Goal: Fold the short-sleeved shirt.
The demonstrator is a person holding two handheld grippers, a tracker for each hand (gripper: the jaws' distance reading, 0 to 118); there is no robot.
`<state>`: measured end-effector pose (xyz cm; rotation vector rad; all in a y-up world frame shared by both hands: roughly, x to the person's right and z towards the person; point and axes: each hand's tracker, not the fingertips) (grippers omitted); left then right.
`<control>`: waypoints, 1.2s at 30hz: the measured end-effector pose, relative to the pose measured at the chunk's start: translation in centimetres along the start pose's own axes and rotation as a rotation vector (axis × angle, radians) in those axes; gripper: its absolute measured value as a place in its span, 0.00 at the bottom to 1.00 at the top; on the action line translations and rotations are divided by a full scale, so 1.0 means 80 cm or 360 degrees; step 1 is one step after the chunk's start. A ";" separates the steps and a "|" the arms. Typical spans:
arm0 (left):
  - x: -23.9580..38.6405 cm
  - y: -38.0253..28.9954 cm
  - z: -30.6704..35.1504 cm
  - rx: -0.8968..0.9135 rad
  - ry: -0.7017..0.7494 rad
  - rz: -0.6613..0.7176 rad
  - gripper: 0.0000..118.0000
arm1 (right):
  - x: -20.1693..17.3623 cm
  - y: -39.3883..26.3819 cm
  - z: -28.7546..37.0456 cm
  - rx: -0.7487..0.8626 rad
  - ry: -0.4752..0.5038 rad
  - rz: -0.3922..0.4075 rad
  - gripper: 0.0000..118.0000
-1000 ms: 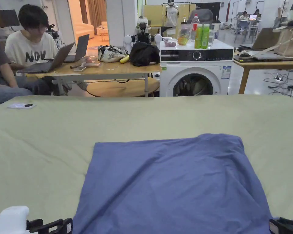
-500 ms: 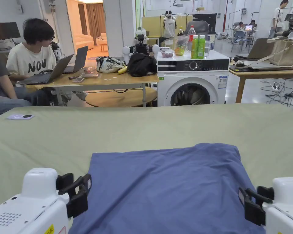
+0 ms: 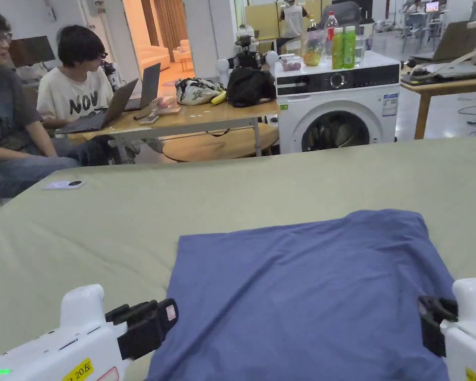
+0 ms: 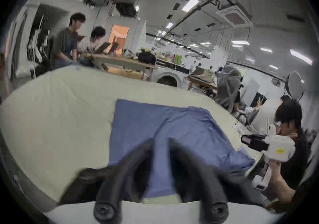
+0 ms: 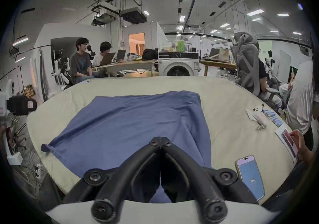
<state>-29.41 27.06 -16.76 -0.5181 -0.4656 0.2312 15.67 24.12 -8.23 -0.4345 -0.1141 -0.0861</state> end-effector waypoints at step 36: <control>-0.045 -0.109 -0.078 -0.0585 0.0325 -0.0209 0.03 | 0.096 -0.120 0.017 -0.0395 -0.0158 -0.0549 0.08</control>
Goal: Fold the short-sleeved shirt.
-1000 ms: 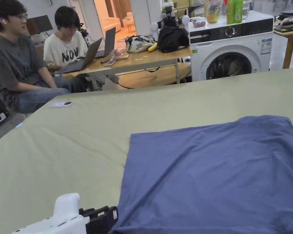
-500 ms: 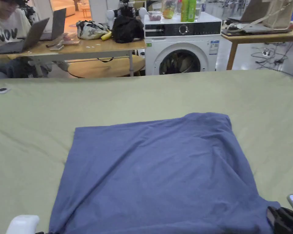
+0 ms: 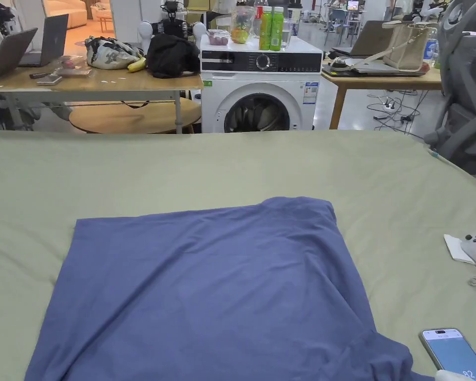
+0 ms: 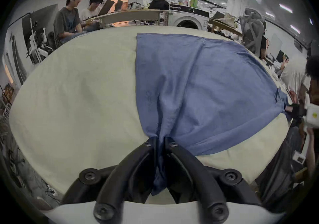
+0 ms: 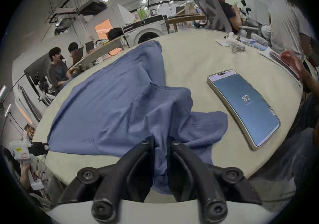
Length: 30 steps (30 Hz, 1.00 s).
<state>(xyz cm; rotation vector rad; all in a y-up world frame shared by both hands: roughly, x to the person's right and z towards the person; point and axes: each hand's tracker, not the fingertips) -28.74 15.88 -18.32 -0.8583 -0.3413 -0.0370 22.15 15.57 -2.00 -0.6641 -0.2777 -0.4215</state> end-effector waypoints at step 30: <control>0.025 0.275 -0.129 0.0427 -0.0012 -0.0044 0.75 | -0.091 0.243 -0.208 0.0209 -0.0063 0.0499 0.58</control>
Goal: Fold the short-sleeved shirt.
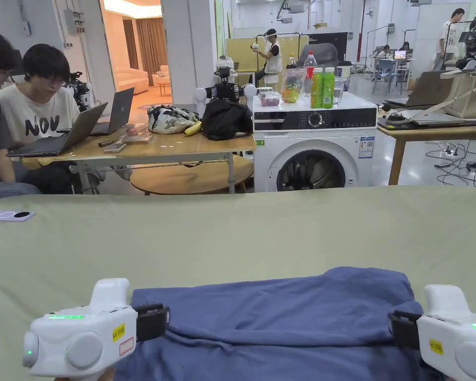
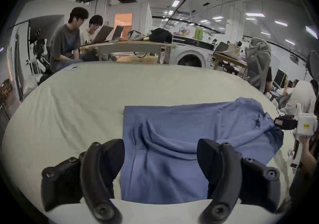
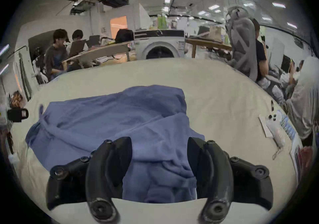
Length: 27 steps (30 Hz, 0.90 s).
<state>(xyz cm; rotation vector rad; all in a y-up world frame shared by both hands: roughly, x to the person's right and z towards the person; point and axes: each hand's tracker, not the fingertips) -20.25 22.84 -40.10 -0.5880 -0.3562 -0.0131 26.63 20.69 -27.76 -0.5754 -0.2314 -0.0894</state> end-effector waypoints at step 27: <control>-0.042 -0.079 -0.015 -0.0480 0.0023 0.0367 0.51 | 0.008 -0.033 0.087 0.0016 0.0170 -0.0051 0.00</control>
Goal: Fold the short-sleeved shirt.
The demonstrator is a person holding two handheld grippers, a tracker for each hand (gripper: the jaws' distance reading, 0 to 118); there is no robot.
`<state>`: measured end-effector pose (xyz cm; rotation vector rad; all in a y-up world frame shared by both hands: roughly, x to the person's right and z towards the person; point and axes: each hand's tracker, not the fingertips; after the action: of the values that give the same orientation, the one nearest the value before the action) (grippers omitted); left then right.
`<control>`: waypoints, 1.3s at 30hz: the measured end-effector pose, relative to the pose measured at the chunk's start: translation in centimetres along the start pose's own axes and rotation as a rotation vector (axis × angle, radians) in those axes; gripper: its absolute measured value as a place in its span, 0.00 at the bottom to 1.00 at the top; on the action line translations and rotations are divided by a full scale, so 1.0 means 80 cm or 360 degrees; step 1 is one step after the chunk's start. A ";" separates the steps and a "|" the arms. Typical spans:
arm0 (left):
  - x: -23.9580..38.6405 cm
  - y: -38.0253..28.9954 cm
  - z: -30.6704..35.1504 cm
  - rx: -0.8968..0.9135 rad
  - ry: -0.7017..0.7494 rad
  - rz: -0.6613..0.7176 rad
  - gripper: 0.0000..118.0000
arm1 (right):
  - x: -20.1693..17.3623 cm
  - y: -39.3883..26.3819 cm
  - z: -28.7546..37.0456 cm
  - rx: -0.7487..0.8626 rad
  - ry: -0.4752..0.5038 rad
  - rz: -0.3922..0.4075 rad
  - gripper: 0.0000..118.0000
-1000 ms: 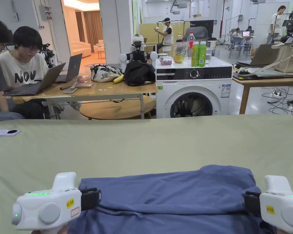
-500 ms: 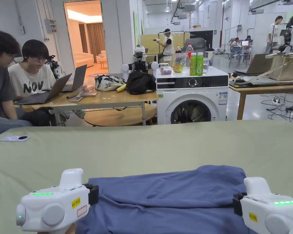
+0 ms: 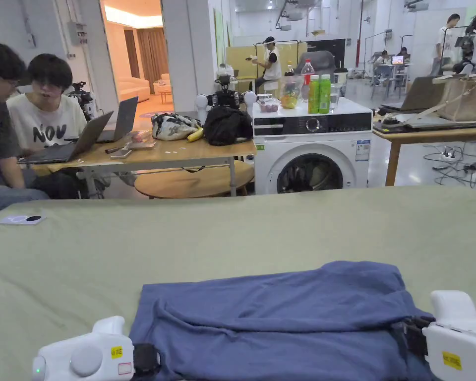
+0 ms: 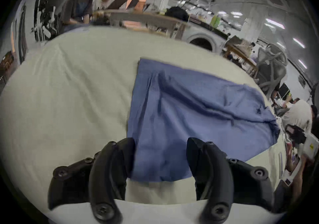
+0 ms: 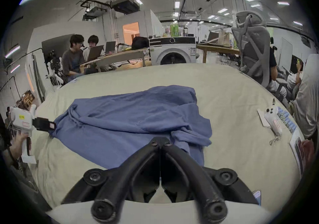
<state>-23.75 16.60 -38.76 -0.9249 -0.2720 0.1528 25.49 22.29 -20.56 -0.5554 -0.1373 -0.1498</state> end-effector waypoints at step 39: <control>-0.035 -0.176 0.219 0.0273 -0.0079 -0.0189 0.08 | -0.019 -0.146 0.115 -0.0284 -0.0124 -0.0101 0.14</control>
<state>-31.42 20.98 -17.93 -0.7334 -0.3532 0.0882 21.13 17.55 -7.09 -0.7357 -0.2186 -0.2036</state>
